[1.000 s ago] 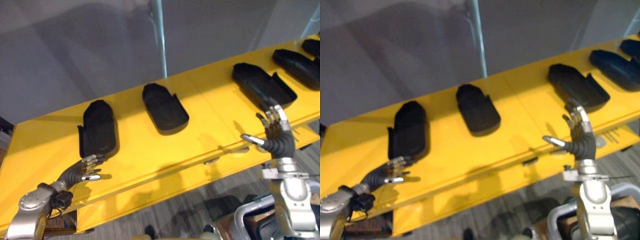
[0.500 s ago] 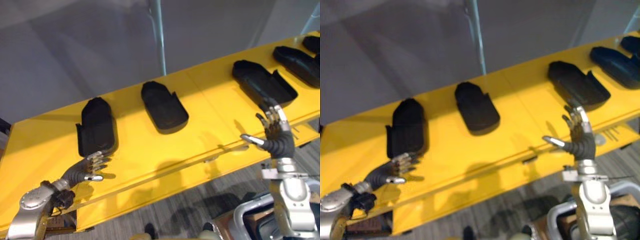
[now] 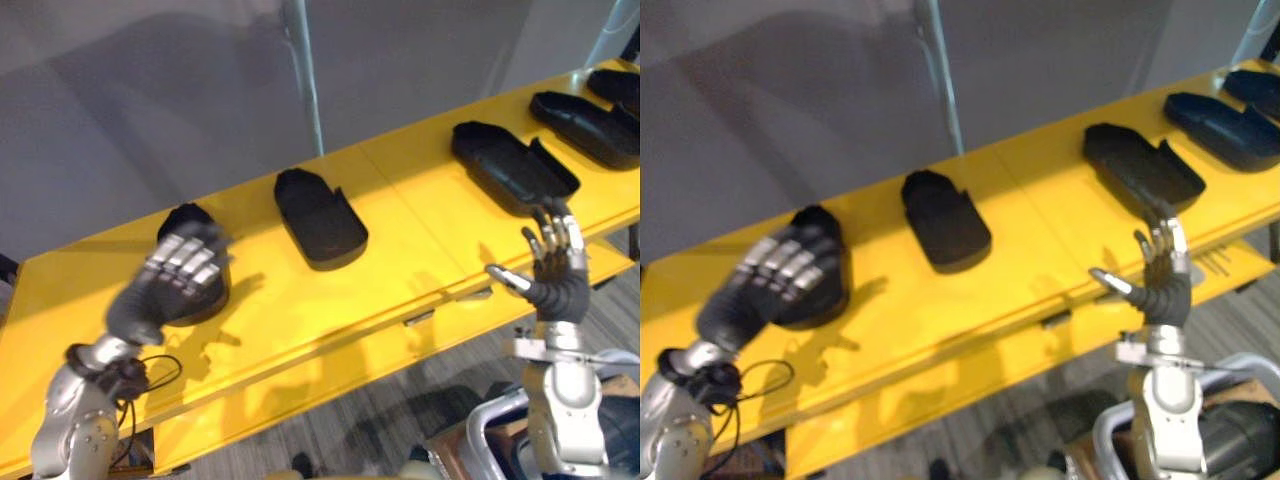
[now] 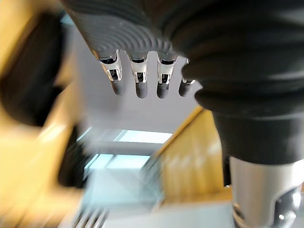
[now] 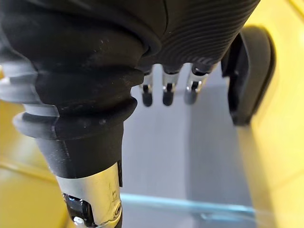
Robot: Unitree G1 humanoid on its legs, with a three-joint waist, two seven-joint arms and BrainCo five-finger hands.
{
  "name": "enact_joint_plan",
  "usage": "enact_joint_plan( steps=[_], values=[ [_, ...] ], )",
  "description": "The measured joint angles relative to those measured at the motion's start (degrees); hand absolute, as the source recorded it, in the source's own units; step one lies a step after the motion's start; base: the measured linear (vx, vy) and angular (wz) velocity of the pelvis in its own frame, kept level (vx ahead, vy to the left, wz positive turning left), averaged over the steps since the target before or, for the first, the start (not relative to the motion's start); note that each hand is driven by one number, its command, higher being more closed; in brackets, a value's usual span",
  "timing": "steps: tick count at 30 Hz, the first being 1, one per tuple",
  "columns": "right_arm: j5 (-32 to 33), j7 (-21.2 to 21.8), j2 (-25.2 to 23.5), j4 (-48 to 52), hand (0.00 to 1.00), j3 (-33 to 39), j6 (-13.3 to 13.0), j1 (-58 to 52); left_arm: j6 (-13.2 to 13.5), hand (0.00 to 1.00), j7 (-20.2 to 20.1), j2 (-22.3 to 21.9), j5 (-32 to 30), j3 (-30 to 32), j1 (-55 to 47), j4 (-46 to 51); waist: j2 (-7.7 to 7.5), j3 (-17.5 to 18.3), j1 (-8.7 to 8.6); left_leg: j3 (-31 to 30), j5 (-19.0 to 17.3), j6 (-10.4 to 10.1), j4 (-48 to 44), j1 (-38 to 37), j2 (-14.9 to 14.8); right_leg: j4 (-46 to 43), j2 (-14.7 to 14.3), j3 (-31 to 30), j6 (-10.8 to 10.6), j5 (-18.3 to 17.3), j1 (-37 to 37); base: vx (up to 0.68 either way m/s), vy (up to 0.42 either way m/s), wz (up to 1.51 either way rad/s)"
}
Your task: Walk over and take plastic housings, then place them on the shelf
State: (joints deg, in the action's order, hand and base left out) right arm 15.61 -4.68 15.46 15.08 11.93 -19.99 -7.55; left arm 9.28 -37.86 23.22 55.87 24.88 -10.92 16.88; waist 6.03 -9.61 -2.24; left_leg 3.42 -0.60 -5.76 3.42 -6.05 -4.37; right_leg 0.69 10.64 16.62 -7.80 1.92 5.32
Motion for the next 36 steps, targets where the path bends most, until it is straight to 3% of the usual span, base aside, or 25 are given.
enact_joint_plan(
  steps=[1,3,4,7,10,16,21,25,26,30,32,36],
  values=[
    [-0.5,-0.3,-0.6,0.1,0.00,0.3,-0.1,0.0,1.9,0.00,1.4,-1.3,-0.1,1.3,-0.1,0.1,-0.01,0.0,0.10,0.0,0.0,0.0,0.0,0.0,0.0,0.0,0.0,0.0,0.0,0.0,0.1,0.00,0.000,0.03],
    [-0.7,-1.7,-3.0,0.1,0.00,0.7,-0.3,0.0,8.7,0.00,5.8,-7.1,-0.8,5.3,-2.0,2.1,-0.30,0.2,0.66,-0.4,0.0,0.0,0.0,-0.1,0.0,0.5,-0.1,0.4,0.0,0.1,0.8,-0.02,-0.002,0.06],
    [-0.8,-2.2,-3.6,0.1,0.00,0.8,-0.3,0.0,10.4,0.00,6.8,-8.6,-1.3,5.7,-2.7,3.0,-0.44,0.5,0.99,-0.4,0.0,0.0,0.0,0.0,0.0,0.7,-0.1,0.4,0.0,0.2,0.8,-0.02,-0.004,0.06],
    [-0.8,-4.9,-7.0,0.2,0.00,0.7,-0.3,0.2,21.0,0.00,15.2,-15.3,-11.1,5.9,-5.8,7.5,-1.50,1.3,2.41,-1.0,0.0,0.0,-0.1,0.1,-0.1,1.0,-0.3,0.8,0.0,0.4,1.0,-0.01,-0.008,0.08],
    [-2.5,-7.2,-9.0,0.2,0.00,-1.1,0.0,0.2,26.9,0.00,21.5,-18.0,-18.2,4.9,-7.3,10.7,-2.35,1.8,2.94,-1.4,0.0,0.0,-0.1,0.1,0.0,1.1,-0.2,1.3,0.0,0.3,1.7,-0.04,-0.003,0.07],
    [-7.1,-11.5,-9.1,0.2,0.00,-3.1,1.7,-0.2,27.6,0.00,25.4,-17.7,-26.6,-3.3,-7.0,15.1,-3.50,1.9,2.17,-0.9,0.0,0.0,0.1,0.2,0.0,1.0,-0.2,0.7,0.1,0.3,1.2,-0.03,0.003,-0.02],
    [-8.6,-15.2,-8.8,3.4,0.00,0.8,2.5,-4.8,27.4,0.00,27.9,-16.7,-27.2,-12.7,-3.9,15.5,-4.36,1.9,0.68,3.4,-0.5,-0.4,0.0,-0.1,-0.7,0.7,-1.0,-3.8,0.4,1.1,-1.8,0.01,0.009,-0.38],
    [-8.5,-16.4,-8.7,7.9,0.00,5.7,2.2,-10.1,26.8,0.00,32.9,-14.5,-29.6,-22.6,0.6,14.8,-5.49,1.3,-3.10,8.9,-2.2,-0.9,-0.7,-1.2,-1.8,0.7,-2.4,-9.2,0.8,1.8,-3.6,-0.01,0.005,-0.80],
    [-8.1,-16.6,-8.7,9.1,0.00,7.3,1.7,-12.0,26.7,0.00,34.6,-13.4,-31.3,-25.8,2.9,13.9,-5.74,1.2,-4.70,10.7,-3.6,-1.0,-2.2,-1.5,-2.2,0.7,-2.8,-11.0,0.9,1.9,-3.9,-0.02,0.010,-0.85],
    [-4.0,-16.5,-8.8,10.4,0.00,11.2,-1.1,-18.3,23.9,0.00,42.0,-12.6,-36.8,-35.5,11.3,10.7,-5.23,1.2,-9.67,16.0,-5.7,-1.4,-4.0,-2.4,-3.1,0.9,-4.1,-16.0,0.7,2.5,-5.4,0.03,0.019,-0.66],
    [-2.4,-16.3,-9.5,10.6,0.00,11.2,-2.9,-19.9,21.9,0.00,44.0,-13.0,-38.0,-38.6,14.3,8.6,-4.81,1.1,-10.85,17.5,-6.0,-1.7,-3.8,-3.4,-3.4,0.9,-4.5,-17.2,0.7,2.6,-5.4,0.03,0.008,-0.43],
    [-1.1,-15.0,-10.1,10.8,0.00,7.7,-5.0,-19.5,18.1,0.00,46.3,-13.8,-40.3,-43.5,15.3,7.2,-3.99,0.6,-11.02,19.3,-7.6,-2.1,-5.4,-4.4,-4.2,0.8,-5.7,-20.0,0.7,2.6,-5.4,0.01,0.002,-0.33]
  ],
)
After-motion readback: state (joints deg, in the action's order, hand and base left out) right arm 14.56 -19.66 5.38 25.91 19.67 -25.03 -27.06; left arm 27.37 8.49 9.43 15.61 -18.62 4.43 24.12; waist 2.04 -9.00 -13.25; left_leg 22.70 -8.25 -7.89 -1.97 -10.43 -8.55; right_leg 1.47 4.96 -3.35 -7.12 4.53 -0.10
